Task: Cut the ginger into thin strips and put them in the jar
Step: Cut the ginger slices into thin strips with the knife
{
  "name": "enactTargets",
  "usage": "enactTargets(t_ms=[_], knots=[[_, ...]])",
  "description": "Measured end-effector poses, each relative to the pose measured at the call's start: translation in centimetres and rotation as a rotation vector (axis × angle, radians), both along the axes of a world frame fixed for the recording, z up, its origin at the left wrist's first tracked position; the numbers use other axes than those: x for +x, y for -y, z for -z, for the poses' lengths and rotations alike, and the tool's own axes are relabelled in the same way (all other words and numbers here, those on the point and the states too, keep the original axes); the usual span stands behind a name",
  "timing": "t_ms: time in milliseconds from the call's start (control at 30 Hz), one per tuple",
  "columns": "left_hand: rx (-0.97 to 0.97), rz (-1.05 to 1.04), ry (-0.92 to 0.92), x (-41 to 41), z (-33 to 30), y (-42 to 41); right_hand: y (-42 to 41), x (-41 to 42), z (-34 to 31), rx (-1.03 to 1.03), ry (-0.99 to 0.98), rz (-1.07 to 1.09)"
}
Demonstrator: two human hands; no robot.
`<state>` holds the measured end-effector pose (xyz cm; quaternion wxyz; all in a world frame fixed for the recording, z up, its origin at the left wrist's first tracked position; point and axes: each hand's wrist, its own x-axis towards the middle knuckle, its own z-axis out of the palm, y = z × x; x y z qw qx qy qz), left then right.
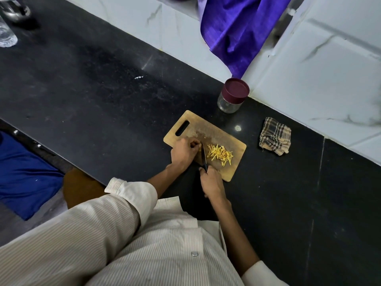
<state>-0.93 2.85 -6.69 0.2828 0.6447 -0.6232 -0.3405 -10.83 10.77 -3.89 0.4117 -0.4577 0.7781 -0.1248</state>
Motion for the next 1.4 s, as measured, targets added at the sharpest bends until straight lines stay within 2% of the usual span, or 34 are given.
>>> enactTargets(t_ms=[633,1400], knots=[[0.013,-0.034,0.034,-0.3,0.0,0.0,0.1,-0.2,0.4,0.019,0.02,0.002],[0.014,-0.053,0.025,-0.5,0.2,0.0,0.5,0.8,0.0,0.062,-0.051,0.024]])
